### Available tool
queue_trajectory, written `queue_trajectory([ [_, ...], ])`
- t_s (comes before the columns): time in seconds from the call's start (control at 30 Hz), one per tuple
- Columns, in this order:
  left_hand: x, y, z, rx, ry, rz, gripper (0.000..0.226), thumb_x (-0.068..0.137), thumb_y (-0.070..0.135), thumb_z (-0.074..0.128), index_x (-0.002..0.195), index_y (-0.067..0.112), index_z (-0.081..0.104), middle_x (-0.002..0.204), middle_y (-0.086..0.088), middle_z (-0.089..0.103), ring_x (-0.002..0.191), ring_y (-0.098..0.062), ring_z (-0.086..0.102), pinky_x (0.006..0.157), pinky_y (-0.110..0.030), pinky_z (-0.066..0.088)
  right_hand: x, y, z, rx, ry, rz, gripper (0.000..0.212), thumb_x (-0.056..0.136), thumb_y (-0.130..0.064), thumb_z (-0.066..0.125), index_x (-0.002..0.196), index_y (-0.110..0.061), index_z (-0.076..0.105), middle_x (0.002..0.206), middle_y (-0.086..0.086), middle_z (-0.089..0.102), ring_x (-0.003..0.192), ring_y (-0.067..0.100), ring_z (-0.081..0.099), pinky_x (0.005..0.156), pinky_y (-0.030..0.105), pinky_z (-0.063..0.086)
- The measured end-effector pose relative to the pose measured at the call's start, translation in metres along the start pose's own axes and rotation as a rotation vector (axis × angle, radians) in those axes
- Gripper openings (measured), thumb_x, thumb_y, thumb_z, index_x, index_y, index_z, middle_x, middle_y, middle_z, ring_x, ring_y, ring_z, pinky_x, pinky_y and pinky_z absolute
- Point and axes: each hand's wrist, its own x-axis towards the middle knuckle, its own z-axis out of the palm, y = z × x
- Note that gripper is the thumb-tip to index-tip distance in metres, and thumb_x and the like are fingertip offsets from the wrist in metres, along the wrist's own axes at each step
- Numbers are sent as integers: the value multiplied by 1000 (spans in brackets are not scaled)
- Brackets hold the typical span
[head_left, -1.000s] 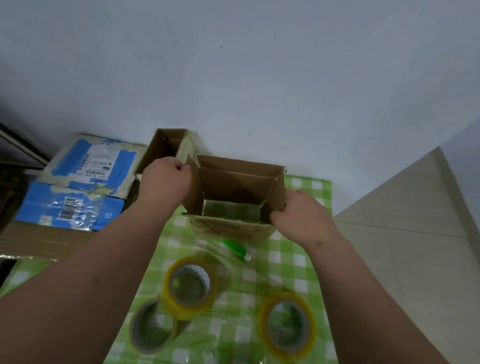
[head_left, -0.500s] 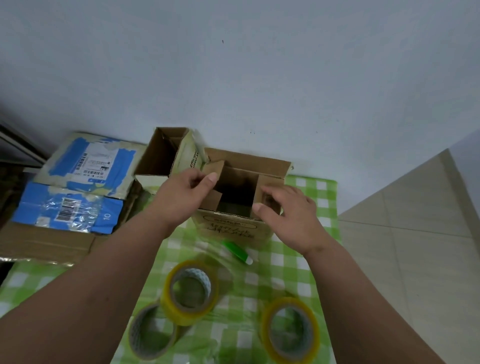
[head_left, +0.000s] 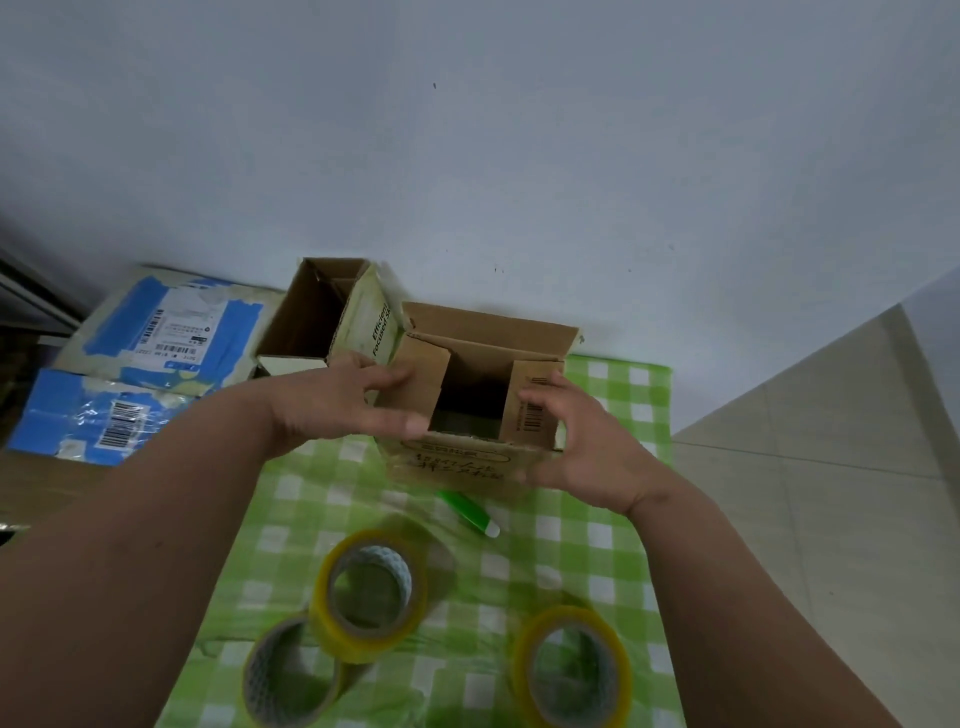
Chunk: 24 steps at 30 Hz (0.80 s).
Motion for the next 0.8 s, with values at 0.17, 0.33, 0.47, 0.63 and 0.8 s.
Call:
queue_trajectory([
  [0.17,7,-1,-4,-79,62,24,79,72,17,82,141,34,49,130,7,44,116,-15,47,95,-25,39,5,11,7,172,261,-2,44,77,-16,78,116,-31,63,122,-20,58,109,-10,52,86,5,39],
  [0.33,24,-6,9,-172,326,90,40,88,7,61,114,36,68,107,5,62,100,-13,58,81,-25,48,9,16,15,338,399,-5,48,79,-10,75,112,-38,55,109,-22,61,100,-15,54,72,-1,41],
  [0.47,31,-11,14,-76,475,157,45,85,5,64,121,28,52,93,-4,60,84,-18,59,65,-26,44,15,15,18,336,453,-56,85,76,-5,76,140,-41,33,125,-12,43,113,-11,48,77,0,42],
  [0.63,33,-11,12,17,435,190,104,84,8,63,146,59,-2,82,-9,61,76,-22,64,69,-32,53,26,17,13,238,374,-48,114,72,-10,72,143,-60,-1,119,-19,22,105,-18,40,71,8,49],
  [0.8,36,-4,7,91,432,207,99,84,10,63,145,63,4,80,-16,63,77,-30,65,76,-42,56,32,14,11,228,445,-48,83,71,-15,74,133,-53,34,114,-24,26,106,-10,44,74,13,50],
])
